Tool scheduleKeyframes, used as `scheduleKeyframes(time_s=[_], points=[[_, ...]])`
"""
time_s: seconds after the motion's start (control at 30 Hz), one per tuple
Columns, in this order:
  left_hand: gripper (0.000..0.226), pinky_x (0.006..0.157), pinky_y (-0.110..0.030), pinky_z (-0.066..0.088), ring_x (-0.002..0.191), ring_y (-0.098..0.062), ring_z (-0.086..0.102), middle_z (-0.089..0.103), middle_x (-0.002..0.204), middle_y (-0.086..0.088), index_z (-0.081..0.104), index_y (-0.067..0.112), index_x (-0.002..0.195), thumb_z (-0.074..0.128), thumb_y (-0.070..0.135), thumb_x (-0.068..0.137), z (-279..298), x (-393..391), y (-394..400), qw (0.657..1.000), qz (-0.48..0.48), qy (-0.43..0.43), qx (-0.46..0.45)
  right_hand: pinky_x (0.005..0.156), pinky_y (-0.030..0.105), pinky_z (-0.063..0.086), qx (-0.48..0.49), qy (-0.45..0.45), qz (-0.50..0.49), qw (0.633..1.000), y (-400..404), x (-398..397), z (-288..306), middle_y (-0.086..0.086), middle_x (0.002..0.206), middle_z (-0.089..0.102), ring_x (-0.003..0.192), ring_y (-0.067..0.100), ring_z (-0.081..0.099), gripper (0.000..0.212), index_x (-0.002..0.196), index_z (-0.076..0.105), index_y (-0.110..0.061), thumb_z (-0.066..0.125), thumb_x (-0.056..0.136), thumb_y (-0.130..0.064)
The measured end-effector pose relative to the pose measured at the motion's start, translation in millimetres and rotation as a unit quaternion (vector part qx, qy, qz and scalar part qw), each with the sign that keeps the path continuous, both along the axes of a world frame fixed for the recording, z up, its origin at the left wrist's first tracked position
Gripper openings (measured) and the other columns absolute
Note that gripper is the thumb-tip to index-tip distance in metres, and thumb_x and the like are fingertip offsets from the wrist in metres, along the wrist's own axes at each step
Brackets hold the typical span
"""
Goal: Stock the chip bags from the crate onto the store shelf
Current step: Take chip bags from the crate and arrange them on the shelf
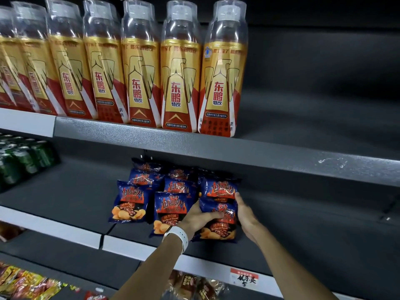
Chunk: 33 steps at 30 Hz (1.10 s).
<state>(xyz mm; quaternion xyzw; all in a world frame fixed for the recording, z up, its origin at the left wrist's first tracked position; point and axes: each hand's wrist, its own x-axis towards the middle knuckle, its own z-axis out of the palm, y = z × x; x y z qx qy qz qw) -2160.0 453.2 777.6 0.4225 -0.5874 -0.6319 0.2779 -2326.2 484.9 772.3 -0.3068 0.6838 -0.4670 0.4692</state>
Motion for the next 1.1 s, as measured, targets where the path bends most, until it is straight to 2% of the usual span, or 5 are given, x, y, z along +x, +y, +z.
scheduleKeyframes(time_s=[0.17,0.4,0.6,1.0,1.1], points=[[0.06,0.084,-0.027,0.052,0.102,-0.014,0.066,0.07,0.111,0.003,0.056,0.025,0.121,0.087,0.024,0.069,-5.9,-2.7,-2.2,1.0,0.008,-0.004,0.005,0.106,0.04,0.04,0.034,0.034,0.006,0.999,6.3,0.3,4.2,0.01,0.137,0.059,0.123,0.026,0.057,0.073,0.147,0.045,-0.019,0.029,0.096,-0.07],[0.094,0.099,-0.041,0.051,0.106,-0.014,0.064,0.065,0.116,0.0,0.036,0.02,0.117,0.09,0.05,0.045,-7.6,1.6,12.3,0.991,0.073,-0.06,-0.094,0.122,0.049,0.018,0.002,0.116,-0.035,0.993,23.9,3.4,8.7,0.006,0.166,0.015,0.152,0.027,0.018,0.073,0.156,0.03,-0.024,0.029,0.097,-0.069],[0.081,0.095,-0.034,0.052,0.101,-0.012,0.061,0.064,0.108,0.003,0.057,0.02,0.11,0.084,0.067,0.05,-9.9,7.9,16.1,0.961,0.097,-0.178,-0.187,0.1,0.034,0.038,0.006,0.138,-0.036,0.99,33.5,11.3,14.6,0.012,0.144,0.052,0.131,0.031,0.05,0.068,0.146,0.045,-0.014,0.029,0.101,-0.062],[0.072,0.098,-0.029,0.042,0.117,-0.022,0.05,0.051,0.123,-0.006,0.044,0.007,0.129,0.075,0.047,0.078,1.9,9.3,28.2,0.909,0.163,-0.229,-0.308,0.111,0.046,0.035,0.024,0.308,0.01,0.951,32.5,27.0,18.4,0.011,0.148,0.048,0.138,0.032,0.043,0.097,0.15,0.037,-0.017,0.014,0.085,-0.085],[0.064,0.1,-0.028,0.039,0.118,-0.021,0.049,0.051,0.124,-0.005,0.045,0.008,0.13,0.073,0.04,0.081,-6.3,13.7,26.3,0.928,0.135,-0.215,-0.274,0.107,0.045,0.039,0.067,0.328,0.047,0.941,33.2,28.3,14.9,0.013,0.14,0.055,0.133,0.032,0.049,0.106,0.142,0.048,-0.014,0.008,0.079,-0.089]])
